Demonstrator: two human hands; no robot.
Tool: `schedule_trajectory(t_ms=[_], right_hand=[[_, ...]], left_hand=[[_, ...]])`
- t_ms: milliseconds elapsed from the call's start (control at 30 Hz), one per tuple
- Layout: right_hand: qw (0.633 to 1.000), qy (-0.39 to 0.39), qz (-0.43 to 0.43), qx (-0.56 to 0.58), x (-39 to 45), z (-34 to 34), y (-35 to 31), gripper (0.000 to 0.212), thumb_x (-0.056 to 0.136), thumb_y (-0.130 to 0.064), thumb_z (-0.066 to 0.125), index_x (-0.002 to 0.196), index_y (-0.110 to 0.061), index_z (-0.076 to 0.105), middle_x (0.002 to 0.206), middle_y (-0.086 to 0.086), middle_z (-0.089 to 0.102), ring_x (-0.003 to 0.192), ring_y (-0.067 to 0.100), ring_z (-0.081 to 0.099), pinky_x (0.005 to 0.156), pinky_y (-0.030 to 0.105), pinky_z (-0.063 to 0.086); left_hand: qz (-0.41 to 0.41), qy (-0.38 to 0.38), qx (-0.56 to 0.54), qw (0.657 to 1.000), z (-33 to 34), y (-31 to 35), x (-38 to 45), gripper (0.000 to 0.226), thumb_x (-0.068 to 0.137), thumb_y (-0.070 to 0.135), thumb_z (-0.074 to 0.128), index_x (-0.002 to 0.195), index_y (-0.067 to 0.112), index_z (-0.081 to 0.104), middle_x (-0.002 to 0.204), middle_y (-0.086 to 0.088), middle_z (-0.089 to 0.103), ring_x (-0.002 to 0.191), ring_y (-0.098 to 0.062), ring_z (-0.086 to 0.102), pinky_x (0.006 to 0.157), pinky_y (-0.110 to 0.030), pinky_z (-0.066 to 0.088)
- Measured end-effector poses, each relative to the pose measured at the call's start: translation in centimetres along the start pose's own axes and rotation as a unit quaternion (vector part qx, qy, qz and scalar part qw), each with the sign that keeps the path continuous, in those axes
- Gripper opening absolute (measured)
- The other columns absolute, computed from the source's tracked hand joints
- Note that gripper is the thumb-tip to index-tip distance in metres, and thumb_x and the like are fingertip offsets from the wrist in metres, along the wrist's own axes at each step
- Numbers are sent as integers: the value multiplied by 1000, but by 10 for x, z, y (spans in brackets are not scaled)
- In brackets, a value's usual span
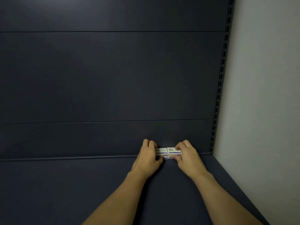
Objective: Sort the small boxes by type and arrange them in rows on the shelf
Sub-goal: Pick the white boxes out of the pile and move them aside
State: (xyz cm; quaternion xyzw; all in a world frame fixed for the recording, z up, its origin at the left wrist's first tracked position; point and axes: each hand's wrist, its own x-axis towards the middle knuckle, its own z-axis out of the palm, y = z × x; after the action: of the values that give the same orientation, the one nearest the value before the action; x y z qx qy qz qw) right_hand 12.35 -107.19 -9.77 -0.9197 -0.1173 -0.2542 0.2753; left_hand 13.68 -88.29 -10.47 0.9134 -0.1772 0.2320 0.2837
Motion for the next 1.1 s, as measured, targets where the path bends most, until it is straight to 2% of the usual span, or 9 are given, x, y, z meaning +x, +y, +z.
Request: schedule_trajectory(t_ms=[133, 233, 400, 567, 700, 833, 933, 1100], right_hand=[[1000, -8, 0, -7, -1, 2, 3, 23, 90, -25, 72, 106, -14, 60, 106, -7, 42, 87, 11, 54, 82, 21, 46], [1000, -8, -8, -26, -2, 1, 3, 25, 91, -28, 69, 111, -15, 61, 108, -7, 41, 92, 12, 53, 85, 22, 48], [994, -17, -21, -106, -9, -7, -8, 31, 94, -32, 63, 121, -19, 59, 115, -1, 44, 104, 17, 49, 85, 31, 52], [979, -33, -59, -192, -15, -25, -20, 45, 92, -33, 61, 134, -23, 49, 125, 3, 49, 112, 22, 49, 91, 32, 46], [978, -57, -105, -174, -14, -28, -57, 47, 91, -32, 61, 134, -20, 47, 128, 2, 49, 115, 22, 49, 95, 33, 45], [976, -111, -140, -121, -15, -24, -107, 48, 92, -31, 60, 136, -17, 46, 131, 2, 50, 121, 23, 48, 96, 35, 47], [965, -151, -172, -126, -22, -17, -146, 51, 90, -33, 61, 136, -16, 47, 132, 4, 51, 122, 25, 49, 96, 38, 48], [941, -186, -232, -162, -41, 1, -215, 41, 92, -30, 58, 130, -16, 50, 127, 3, 56, 116, 25, 54, 85, 39, 53]], left_hand=[[0, -8, 18, 1000, -1, 2, -3, 37, 90, 35, 67, 116, 17, 48, 113, 6, 36, 87, -10, 52, 81, -29, 52], [0, -1, 37, 999, -5, 8, -6, 35, 90, 36, 66, 114, 17, 48, 112, 6, 35, 86, -11, 51, 78, -30, 53], [-20, -3, 68, 997, -27, 16, -22, 37, 89, 36, 66, 114, 16, 48, 116, 3, 37, 96, -15, 49, 83, -33, 52], [-62, 14, 127, 990, -78, 9, -47, 39, 91, 30, 63, 123, 13, 48, 121, -1, 38, 105, -21, 50, 87, -38, 51], [-93, -3, 202, 975, -130, -12, -76, 39, 92, 30, 63, 123, 10, 51, 121, -5, 45, 110, -27, 49, 90, -44, 50], [-107, -13, 273, 956, -178, -28, -105, 32, 93, 29, 56, 118, 9, 57, 116, -5, 49, 109, -27, 50, 85, -43, 50], [-102, -48, 318, 941, -211, -35, -128, 32, 94, 29, 51, 120, 13, 60, 118, -4, 53, 111, -26, 52, 81, -42, 53], [-118, -41, 348, 929, -265, -51, -172, 38, 95, 29, 51, 129, 15, 58, 125, -3, 55, 118, -24, 52, 84, -41, 53]])
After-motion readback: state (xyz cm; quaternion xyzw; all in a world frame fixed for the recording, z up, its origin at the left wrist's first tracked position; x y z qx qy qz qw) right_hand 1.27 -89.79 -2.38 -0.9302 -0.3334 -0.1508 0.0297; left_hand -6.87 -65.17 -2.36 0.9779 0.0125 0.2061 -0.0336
